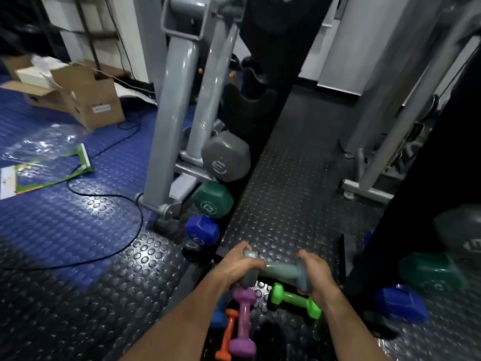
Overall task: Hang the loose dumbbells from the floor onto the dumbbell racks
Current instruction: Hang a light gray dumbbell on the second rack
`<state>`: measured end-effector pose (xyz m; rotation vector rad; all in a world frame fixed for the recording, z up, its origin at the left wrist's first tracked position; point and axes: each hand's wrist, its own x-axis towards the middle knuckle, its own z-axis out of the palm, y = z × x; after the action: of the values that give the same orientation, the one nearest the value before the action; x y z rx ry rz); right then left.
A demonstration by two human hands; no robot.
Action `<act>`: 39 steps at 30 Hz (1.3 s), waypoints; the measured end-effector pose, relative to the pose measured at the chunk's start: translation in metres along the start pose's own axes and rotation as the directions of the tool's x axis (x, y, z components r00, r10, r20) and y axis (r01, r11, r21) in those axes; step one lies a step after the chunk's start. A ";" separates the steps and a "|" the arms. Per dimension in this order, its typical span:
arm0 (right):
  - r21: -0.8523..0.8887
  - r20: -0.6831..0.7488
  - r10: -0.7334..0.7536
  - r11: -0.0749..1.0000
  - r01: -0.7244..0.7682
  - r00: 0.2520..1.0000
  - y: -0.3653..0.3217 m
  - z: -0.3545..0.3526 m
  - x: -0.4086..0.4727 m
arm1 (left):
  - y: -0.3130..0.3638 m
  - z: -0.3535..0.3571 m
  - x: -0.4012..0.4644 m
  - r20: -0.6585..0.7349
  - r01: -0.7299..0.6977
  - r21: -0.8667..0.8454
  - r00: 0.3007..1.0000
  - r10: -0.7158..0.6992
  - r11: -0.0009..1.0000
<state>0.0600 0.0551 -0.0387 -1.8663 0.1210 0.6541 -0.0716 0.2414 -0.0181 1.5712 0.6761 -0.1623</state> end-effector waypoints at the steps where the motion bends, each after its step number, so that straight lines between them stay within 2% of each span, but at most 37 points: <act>1: 0.014 0.011 0.014 1.000 -0.014 1.000 -0.002 0.002 -0.010 | 0.009 -0.010 -0.008 0.038 0.009 0.070 0.999 -0.012 0.997; 4: 0.062 0.065 0.053 0.996 -0.058 0.996 -0.011 0.014 -0.038 | 0.040 -0.038 -0.041 0.174 0.054 0.273 0.979 -0.104 0.961; 6: 0.040 0.125 0.038 0.998 -0.044 0.991 -0.029 0.025 -0.061 | 0.052 -0.051 -0.066 0.194 0.053 0.401 0.971 -0.141 0.914; 8: 0.010 0.178 -0.003 1.000 0.001 0.984 -0.048 0.038 -0.078 | 0.056 -0.062 -0.088 0.184 0.069 0.454 0.968 -0.170 0.888; 11: -0.057 0.222 -0.051 0.996 0.065 0.974 -0.078 0.055 -0.107 | 0.063 -0.082 -0.121 0.155 0.094 0.411 0.973 -0.171 0.907; 14: -0.098 0.251 -0.046 0.993 0.072 0.967 -0.104 0.070 -0.131 | 0.080 -0.098 -0.143 0.153 0.055 0.382 0.981 -0.122 0.923; 19: -0.177 0.318 -0.119 0.967 0.182 0.941 -0.148 0.088 -0.165 | 0.101 -0.105 -0.162 0.201 -0.055 0.423 0.979 -0.035 0.904; 22: -0.228 0.346 -0.196 0.931 0.284 0.918 -0.166 0.094 -0.178 | 0.098 -0.104 -0.164 0.155 -0.119 0.391 0.986 0.062 0.913; 25: -0.271 0.438 -0.277 0.866 0.420 0.855 -0.181 0.093 -0.183 | 0.100 -0.113 -0.177 0.086 -0.170 0.281 0.985 0.151 0.945; 28: -0.198 0.524 -0.246 0.896 0.398 0.816 -0.203 0.079 -0.190 | 0.108 -0.133 -0.200 0.033 -0.210 0.260 0.977 0.209 0.942; 30: -0.120 0.409 -0.292 0.922 0.368 0.864 -0.217 0.062 -0.185 | 0.118 -0.149 -0.218 -0.025 -0.215 0.244 0.973 0.228 0.946; 32: -0.075 0.195 -0.399 0.905 0.420 0.896 -0.230 0.048 -0.175 | 0.131 -0.168 -0.232 -0.094 -0.202 0.184 0.971 0.222 0.962; 34: -0.114 0.063 -0.540 0.831 0.544 0.839 -0.243 0.040 -0.171 | 0.149 -0.187 -0.241 -0.143 -0.209 0.131 0.963 0.227 0.969; 36: -0.090 0.022 -0.667 0.741 0.666 0.745 -0.256 0.042 -0.177 | 0.175 -0.201 -0.243 -0.178 -0.218 0.076 0.957 0.229 0.973; 39: -0.021 -0.048 -0.762 0.647 0.762 0.646 -0.273 0.052 -0.180 | 0.226 -0.214 -0.232 -0.256 -0.220 -0.033 0.945 0.205 0.975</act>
<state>-0.0064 0.1692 0.2649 -1.7136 -0.6231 -0.0005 -0.2078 0.3769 0.3193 1.6084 0.6946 0.2209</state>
